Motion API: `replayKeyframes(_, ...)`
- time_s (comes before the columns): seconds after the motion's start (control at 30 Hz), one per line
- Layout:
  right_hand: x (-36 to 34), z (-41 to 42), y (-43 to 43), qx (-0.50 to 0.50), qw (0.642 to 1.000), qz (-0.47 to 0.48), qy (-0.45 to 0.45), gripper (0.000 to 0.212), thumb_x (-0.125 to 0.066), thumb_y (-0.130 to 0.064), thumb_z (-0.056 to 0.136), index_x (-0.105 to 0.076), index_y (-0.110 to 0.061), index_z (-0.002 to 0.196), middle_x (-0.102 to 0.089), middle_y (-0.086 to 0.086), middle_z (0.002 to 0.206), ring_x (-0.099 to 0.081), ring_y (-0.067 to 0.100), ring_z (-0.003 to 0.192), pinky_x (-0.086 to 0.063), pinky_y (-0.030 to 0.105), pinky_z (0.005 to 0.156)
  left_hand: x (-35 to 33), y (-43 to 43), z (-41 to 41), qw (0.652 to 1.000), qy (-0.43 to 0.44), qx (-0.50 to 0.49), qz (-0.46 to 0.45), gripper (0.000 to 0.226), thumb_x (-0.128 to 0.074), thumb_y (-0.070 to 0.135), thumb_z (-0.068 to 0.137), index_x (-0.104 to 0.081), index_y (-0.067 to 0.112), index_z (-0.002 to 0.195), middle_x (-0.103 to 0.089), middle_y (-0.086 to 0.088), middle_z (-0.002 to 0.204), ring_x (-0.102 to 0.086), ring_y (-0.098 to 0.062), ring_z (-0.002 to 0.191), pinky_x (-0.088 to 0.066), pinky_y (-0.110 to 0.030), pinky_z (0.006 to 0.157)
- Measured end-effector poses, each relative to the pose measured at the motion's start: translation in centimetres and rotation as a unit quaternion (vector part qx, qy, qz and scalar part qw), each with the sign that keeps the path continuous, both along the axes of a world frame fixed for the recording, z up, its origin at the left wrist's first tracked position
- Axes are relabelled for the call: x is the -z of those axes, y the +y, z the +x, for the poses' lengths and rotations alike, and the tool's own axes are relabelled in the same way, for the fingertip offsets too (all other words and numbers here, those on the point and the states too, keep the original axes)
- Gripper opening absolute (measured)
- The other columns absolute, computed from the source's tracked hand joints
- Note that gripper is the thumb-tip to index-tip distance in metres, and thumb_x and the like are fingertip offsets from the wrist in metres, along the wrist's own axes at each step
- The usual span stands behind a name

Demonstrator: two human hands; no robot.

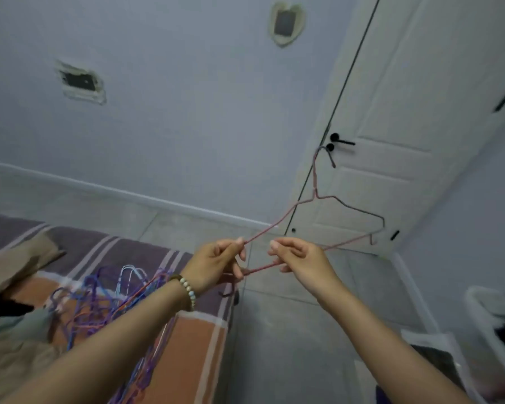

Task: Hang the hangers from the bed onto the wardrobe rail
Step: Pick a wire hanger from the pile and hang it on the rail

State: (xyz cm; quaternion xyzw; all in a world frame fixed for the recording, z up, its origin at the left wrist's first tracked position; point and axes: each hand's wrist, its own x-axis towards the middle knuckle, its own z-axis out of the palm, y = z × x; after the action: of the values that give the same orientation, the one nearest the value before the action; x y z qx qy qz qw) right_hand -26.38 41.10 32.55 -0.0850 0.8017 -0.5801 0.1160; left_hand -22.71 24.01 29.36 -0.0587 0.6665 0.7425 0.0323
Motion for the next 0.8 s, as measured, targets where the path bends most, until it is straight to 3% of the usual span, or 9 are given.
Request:
replayKeyframes(0.23,-15.3,3.6,11.3,0.070,0.987,-0.065,0.133,0.013,-0.059,-0.023,0.089,-0.068,-0.013,0.090,-0.073,-0.003,0.081,-0.066,0.006,0.073,-0.050,0.017,0.064,-17.3,11.9,-0.5,0.973,0.136,0.157,-0.099,0.035,-0.046,0.029,0.093,-0.057,0.008,0.068,-0.055,-0.003,0.041,-0.070,-0.017,0.061,-0.055,-0.020,0.055)
replayKeyframes(0.4,-23.9,8.5,21.0,0.151,0.955,-0.079,0.241,0.013,-0.060,-0.022,0.088,-0.068,-0.012,0.086,-0.072,-0.003,0.073,-0.066,0.005,0.066,-0.051,0.016,0.060,-26.7,22.1,1.1,0.937,0.224,0.243,-0.111,0.033,-0.046,0.031,0.091,-0.057,0.008,0.069,-0.057,-0.005,0.044,-0.071,-0.021,0.066,-0.056,-0.022,0.056)
replayKeyframes(0.6,-30.3,14.4,34.0,0.247,0.914,-0.076,0.313,0.011,-0.061,-0.023,0.087,-0.067,-0.015,0.084,-0.072,-0.002,0.072,-0.065,0.008,0.066,-0.051,0.017,0.061,-34.2,36.0,4.1,0.889,0.297,0.332,-0.106,0.033,-0.048,0.033,0.089,-0.060,0.008,0.070,-0.062,-0.006,0.051,-0.069,-0.030,0.071,-0.057,-0.024,0.056)
replayKeyframes(0.8,-34.1,19.4,46.9,0.326,0.871,-0.049,0.365,0.012,-0.061,-0.025,0.088,-0.067,-0.019,0.080,-0.072,-0.002,0.072,-0.066,0.007,0.066,-0.049,0.015,0.060,-38.3,50.3,7.5,0.851,0.352,0.380,-0.084,0.035,-0.048,0.032,0.092,-0.060,0.010,0.068,-0.064,-0.007,0.057,-0.067,-0.026,0.065,-0.058,-0.033,0.062)
